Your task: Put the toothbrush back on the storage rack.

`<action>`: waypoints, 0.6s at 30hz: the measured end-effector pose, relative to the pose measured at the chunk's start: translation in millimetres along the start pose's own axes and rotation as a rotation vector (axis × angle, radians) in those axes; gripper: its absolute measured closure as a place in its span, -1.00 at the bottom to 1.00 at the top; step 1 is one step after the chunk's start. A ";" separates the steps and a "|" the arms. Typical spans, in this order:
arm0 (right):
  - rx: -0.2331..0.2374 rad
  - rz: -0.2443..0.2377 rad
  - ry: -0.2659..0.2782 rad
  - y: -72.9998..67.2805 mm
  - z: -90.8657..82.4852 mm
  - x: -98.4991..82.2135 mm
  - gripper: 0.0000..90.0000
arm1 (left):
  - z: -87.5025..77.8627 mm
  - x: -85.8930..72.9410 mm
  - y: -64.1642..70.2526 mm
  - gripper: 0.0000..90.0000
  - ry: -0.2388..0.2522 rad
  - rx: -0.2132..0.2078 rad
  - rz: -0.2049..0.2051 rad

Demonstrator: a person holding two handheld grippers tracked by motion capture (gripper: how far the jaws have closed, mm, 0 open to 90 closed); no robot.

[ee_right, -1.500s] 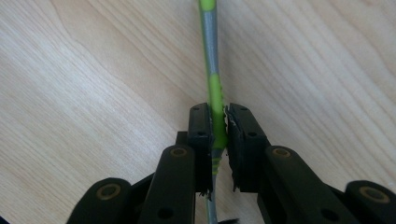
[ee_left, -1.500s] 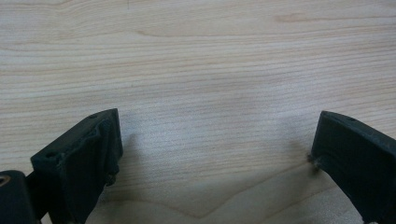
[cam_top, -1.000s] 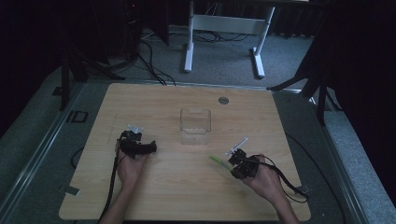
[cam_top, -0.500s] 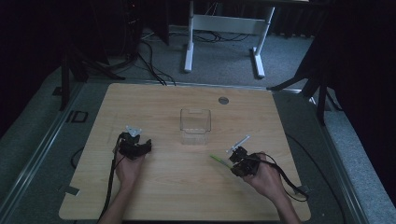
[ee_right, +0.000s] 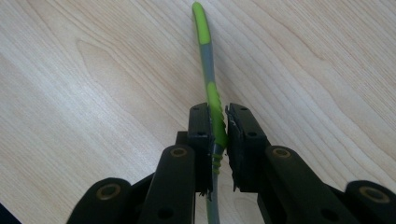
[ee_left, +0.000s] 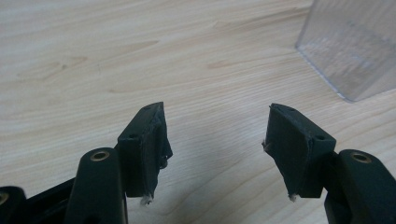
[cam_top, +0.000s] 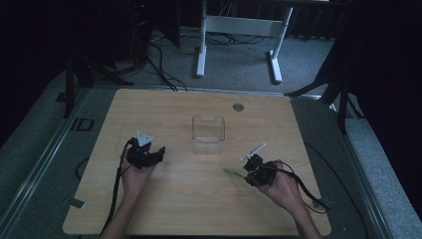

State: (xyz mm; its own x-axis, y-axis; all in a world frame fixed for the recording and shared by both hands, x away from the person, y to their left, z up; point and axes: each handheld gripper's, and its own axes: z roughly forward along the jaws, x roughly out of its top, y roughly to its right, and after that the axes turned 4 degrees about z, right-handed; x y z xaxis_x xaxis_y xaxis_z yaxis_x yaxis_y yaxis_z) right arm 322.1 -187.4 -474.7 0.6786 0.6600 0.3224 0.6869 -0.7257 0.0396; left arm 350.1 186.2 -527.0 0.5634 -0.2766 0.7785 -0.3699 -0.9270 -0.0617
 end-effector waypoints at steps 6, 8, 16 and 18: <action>0.006 0.008 0.023 0.5 -2.0 -1.3 0.79 | -5.9 1.8 3.4 -0.15 0.020 -0.009 0.015; 0.007 0.003 0.041 1.2 -4.3 -1.7 0.79 | -6.7 2.7 5.5 -0.15 0.018 -0.021 0.018; 0.034 -0.009 0.082 1.3 -11.3 -1.6 0.79 | -17.0 14.1 19.3 -0.16 0.062 -0.119 0.079; 0.038 -0.014 0.090 0.5 -11.8 -1.3 0.79 | -20.5 18.2 23.8 -0.16 0.078 -0.154 0.110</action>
State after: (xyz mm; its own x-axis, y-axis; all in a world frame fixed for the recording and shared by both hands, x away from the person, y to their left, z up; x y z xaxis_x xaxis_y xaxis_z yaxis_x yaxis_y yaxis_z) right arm 318.5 -191.0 -463.9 0.6438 0.6490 0.4054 0.7070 -0.7072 0.0095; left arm 336.4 164.3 -501.5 0.4571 -0.3480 0.8185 -0.5378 -0.8411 -0.0573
